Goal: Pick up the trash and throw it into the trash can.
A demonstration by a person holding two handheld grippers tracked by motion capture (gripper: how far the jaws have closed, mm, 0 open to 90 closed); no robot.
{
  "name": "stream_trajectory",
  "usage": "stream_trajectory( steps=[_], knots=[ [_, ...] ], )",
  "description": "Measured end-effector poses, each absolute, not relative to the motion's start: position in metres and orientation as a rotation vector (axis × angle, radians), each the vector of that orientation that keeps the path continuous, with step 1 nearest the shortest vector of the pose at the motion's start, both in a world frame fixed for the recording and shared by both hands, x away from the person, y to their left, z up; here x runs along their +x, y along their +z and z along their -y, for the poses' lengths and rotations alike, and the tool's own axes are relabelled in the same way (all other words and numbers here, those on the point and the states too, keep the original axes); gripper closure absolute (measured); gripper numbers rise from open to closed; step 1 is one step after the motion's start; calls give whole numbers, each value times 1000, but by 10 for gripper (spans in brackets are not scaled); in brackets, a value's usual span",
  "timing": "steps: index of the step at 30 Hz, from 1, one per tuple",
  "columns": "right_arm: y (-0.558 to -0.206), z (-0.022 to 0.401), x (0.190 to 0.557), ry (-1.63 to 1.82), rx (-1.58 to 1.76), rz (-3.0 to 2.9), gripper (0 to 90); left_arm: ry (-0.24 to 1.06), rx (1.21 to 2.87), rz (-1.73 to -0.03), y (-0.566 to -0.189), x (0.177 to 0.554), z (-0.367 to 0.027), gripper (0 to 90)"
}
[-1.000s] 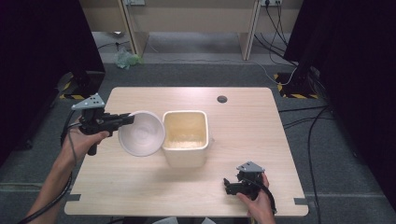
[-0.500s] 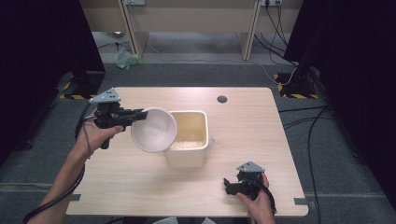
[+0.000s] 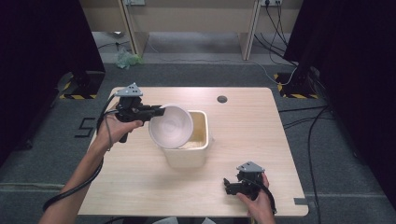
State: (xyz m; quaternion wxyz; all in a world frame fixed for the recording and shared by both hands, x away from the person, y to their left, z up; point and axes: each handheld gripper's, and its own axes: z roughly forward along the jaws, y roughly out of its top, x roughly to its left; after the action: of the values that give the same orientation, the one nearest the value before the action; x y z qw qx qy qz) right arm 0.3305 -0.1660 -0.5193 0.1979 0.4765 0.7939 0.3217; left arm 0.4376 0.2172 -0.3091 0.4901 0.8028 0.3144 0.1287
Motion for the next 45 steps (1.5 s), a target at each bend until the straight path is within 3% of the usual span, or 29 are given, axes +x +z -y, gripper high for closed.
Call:
stream_trajectory(
  steps=[40, 42, 43, 45],
  knots=[
    [-519, 166, 331, 902, 1331, -2220, 6, 319, 2041, -818, -351, 469, -178, 822],
    [-519, 166, 330, 902, 1334, -2221, 7, 307, 2040, -823, -354, 470, -178, 809],
    [-519, 166, 330, 902, 1335, -2221, 7, 302, 2032, -827, -354, 470, -178, 726],
    [-519, 166, 330, 902, 1335, -2221, 6, 298, 2021, -833, -354, 470, -180, 697]
  ],
)
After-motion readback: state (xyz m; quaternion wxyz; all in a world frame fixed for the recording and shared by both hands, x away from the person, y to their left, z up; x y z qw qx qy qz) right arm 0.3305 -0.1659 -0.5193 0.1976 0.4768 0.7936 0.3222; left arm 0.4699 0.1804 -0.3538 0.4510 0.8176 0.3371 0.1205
